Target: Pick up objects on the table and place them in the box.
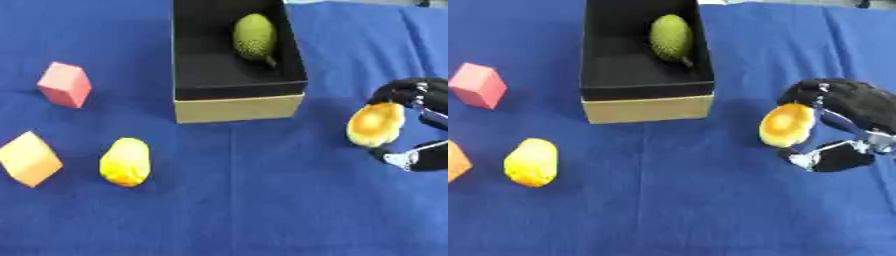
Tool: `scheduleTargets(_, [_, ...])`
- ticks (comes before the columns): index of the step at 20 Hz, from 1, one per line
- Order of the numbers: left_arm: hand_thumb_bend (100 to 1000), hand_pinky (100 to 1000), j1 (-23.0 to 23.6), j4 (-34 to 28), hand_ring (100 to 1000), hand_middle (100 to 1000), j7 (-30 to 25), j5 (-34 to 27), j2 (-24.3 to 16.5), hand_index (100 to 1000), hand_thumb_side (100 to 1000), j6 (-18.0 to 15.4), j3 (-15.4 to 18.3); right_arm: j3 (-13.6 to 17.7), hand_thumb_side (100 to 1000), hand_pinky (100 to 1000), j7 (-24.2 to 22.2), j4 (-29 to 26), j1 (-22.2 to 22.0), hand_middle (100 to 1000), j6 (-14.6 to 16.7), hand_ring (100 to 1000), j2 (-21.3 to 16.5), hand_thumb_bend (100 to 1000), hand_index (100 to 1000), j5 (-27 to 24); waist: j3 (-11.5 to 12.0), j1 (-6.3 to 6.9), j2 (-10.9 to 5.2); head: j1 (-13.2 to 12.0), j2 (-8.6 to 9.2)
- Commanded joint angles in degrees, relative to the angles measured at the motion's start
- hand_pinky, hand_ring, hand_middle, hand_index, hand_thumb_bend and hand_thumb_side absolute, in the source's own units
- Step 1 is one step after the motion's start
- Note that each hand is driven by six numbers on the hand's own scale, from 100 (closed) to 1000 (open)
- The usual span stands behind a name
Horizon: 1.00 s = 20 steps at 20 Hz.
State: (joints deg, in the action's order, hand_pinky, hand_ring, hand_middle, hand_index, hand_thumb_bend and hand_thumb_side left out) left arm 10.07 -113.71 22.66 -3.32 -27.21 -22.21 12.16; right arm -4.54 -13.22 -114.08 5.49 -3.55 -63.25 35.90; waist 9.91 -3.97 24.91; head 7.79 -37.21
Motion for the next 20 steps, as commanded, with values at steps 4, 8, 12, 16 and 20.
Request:
scheduleTargets(4, [100,856,-0.03,-0.89,709,627,0.04,0.29,-0.76,842,664,0.12,0.04,1.78,528,877,-0.27,-0.52,-0.05,828,-2.38,899,-0.86,443,866,0.54,0.1,0.33,-0.67,0.46,1.04])
scheduleTargets(8, [100,856,-0.01,-0.89,706,626,0.06,0.33,-0.65,842,665,0.21,-0.03,1.98,542,877,-0.63,-0.52,-0.3,826,-3.33,899,-0.67,450,866,1.05,0.15,0.41,-0.47,0.6,1.15])
scheduleTargets(12, [100,856,0.01,-0.89,704,627,0.07,0.38,-0.56,841,665,0.24,-0.09,2.53,548,878,-1.18,-0.52,-0.59,830,-4.02,900,-0.42,460,869,1.6,0.25,0.54,-0.26,0.73,1.38])
scheduleTargets(16, [100,856,0.03,-0.89,702,627,0.08,0.39,-0.45,841,666,0.29,-0.17,3.02,504,883,-2.19,-0.52,-0.76,849,-4.83,907,-0.13,457,895,2.18,0.31,0.65,-0.03,0.98,1.6])
scheduleTargets(20, [100,856,-0.01,-0.89,702,627,0.02,0.42,-0.37,840,666,0.39,-0.31,3.09,518,890,-3.54,-0.52,-0.5,855,-5.41,911,0.04,448,899,4.18,0.4,0.75,0.26,1.12,1.82])
